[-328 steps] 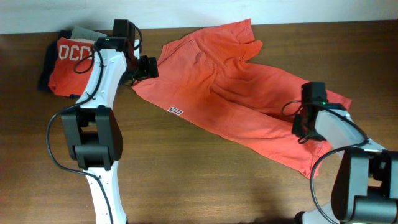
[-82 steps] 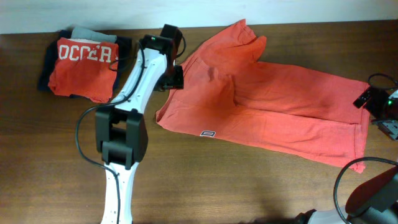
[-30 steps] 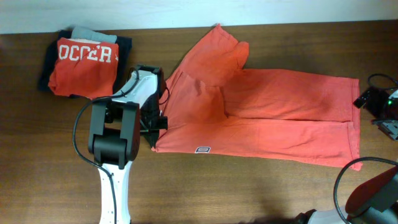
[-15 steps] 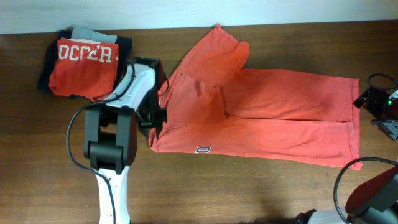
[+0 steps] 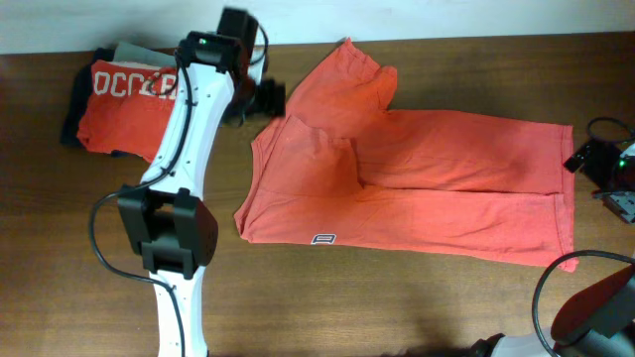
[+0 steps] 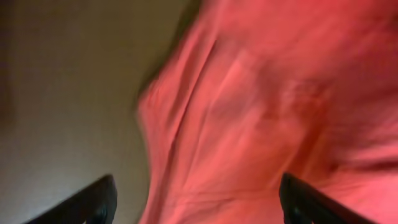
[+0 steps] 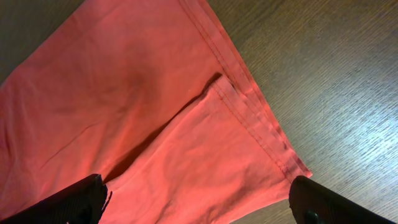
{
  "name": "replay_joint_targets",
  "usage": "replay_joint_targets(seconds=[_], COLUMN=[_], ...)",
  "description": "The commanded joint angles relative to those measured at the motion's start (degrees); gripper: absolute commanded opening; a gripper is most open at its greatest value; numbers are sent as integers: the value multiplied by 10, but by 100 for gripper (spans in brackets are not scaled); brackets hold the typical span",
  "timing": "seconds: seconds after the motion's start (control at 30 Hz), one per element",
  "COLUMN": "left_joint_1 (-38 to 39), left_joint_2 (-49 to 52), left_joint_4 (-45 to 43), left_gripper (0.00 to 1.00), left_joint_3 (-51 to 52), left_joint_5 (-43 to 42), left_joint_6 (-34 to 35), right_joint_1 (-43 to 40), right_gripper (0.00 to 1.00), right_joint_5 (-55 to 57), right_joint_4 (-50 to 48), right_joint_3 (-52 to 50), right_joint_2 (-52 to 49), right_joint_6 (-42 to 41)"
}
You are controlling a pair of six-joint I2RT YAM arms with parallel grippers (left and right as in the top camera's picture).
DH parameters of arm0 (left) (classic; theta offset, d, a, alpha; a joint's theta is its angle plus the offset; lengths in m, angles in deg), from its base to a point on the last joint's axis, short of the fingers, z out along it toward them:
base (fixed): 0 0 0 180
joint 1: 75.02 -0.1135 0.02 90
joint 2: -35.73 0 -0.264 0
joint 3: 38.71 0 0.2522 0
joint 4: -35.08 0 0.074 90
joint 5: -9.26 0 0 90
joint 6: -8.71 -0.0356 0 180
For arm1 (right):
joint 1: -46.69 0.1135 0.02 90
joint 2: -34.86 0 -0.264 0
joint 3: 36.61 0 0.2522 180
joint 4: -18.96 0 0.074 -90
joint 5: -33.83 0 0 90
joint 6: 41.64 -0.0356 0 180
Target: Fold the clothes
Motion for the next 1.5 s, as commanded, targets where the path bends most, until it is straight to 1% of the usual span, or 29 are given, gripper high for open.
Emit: replay_joint_targets(seconds=[0.0, 0.13, 0.27, 0.33, 0.4, 0.43, 0.57, 0.73, 0.8, 1.0, 1.1, 1.17, 1.3, 1.47], left_joint_1=[5, 17, 23, 23, 23, 23, 27, 38, 42, 43, 43, 42, 41, 41], left_joint_2=[-21, -3, 32, 54, 77, 90, 136, 182, 200, 235, 243, 245, 247, 247], left_joint_4=[-69, -189, -277, -304, -327, -339, -391, -453, -463, -462, -449, -438, -417, -377], left_gripper=[83, 83, 83, 80, 71, 70, 69, 69, 68, 68, 67, 65, 65, 65], left_joint_3=[-16, -16, -16, -16, -16, -16, -16, -16, -16, -16, -16, -16, -16, -16], left_joint_5=[-41, -39, -38, -38, -39, -39, -40, -40, -33, -14, 23, 58, 115, 150], left_joint_6=[-37, -48, -52, -52, -52, -52, -52, -94, -105, -105, -105, -105, -105, -105], right_joint_1=[0, 0, 0, 0, 0, 0, 0, 0, 0, 0, 0, 0, 0, 0], right_gripper=[99, 99, 99, 99, 99, 99, 98, 99, 99, 99, 99, 98, 99, 99], right_joint_5=[6, 6, 6, 6, 6, 6, 6, 6, 6, 6, 6, 6, 6, 6], right_joint_4=[0, 0, 0, 0, 0, 0, 0, 0, 0, 0, 0, 0, 0, 0], right_joint_3=[9, 9, 9, 9, 9, 9, 9, 9, 9, 9, 9, 9, 9, 9], right_joint_2=[0, 0, 0, 0, 0, 0, 0, 0, 0, 0, 0, 0, 0, 0], right_joint_6=[6, 6, 6, 6, 6, 6, 6, 6, 6, 6, 6, 6, 6, 6])
